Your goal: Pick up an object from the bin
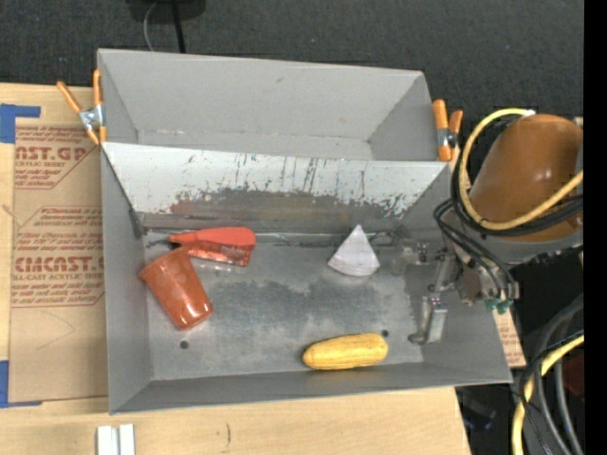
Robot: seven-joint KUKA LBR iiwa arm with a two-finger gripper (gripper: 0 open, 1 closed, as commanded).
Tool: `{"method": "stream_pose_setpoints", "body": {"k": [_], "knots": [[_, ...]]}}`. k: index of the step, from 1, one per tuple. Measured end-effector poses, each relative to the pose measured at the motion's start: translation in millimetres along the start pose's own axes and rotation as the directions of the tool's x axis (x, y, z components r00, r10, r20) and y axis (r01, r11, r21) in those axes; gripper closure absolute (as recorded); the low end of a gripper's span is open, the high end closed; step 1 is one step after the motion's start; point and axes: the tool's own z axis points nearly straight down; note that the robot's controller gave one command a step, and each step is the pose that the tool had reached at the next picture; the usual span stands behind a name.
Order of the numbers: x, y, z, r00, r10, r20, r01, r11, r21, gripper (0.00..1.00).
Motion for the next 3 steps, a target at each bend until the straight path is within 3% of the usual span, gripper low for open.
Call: {"method": "stream_pose_setpoints", "body": {"k": [1,2,3], "knots": [[-1.6,0.4,-4.4,1.000,-0.001,0.008,0.001,1.000,0.001,0.00],[-2.2,27.6,34.7,0.999,0.048,0.010,-0.048,0.999,0.001,0.00],[-3.6,47.4,102.4,0.998,0.067,0.011,-0.067,0.998,0.000,0.00]]}}
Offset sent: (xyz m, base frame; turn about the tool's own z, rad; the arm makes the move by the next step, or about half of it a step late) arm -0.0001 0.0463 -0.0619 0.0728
